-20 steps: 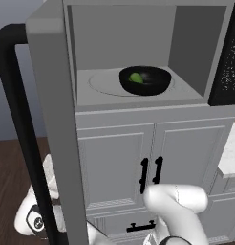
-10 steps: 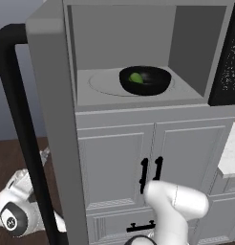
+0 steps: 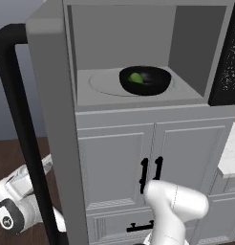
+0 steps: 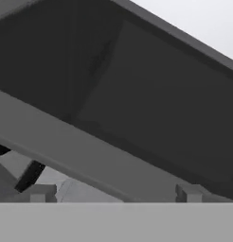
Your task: Pick the avocado from the sink and place it in the bowl. Then pick the bowl and place it in the microwave. Then close the microwave door and press the start button.
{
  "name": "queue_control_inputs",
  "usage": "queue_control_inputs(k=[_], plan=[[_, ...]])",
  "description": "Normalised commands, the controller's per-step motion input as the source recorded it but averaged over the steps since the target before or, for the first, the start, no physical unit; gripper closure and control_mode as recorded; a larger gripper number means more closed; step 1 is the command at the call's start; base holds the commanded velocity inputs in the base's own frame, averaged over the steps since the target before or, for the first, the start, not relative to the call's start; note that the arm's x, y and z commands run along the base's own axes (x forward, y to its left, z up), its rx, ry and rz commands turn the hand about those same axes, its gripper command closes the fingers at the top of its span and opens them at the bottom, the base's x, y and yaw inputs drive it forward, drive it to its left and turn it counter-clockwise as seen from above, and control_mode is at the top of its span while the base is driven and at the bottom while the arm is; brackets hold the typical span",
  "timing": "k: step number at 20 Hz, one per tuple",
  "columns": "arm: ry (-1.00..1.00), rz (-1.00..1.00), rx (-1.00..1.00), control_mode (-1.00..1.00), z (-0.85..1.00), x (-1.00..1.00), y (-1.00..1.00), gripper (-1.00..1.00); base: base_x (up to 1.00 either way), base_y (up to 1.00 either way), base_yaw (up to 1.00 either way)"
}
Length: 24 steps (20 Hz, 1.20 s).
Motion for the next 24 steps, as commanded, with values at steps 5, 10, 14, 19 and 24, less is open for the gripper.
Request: queue_control_inputs(k=[5, 10, 14, 19, 24], plan=[[0.0, -0.18, 0.07, -1.0, 0.83, -0.44, -0.66, -1.0, 0.0, 0.0, 0.0], [0.0, -0.05, 0.07, -1.0, 0.7, -0.5, -0.67, -1.0, 0.0, 0.0, 0.0], [0.0, 0.01, 0.07, -1.0, 0.35, -0.59, -0.73, -1.0, 0.0, 0.0, 0.0], [0.0, 0.15, 0.04, -1.0, 0.23, -0.43, -0.81, -1.0, 0.0, 0.0, 0.0], [0.0, 0.22, 0.04, -1.0, 0.19, -0.34, -0.9, -1.0, 0.0, 0.0, 0.0]])
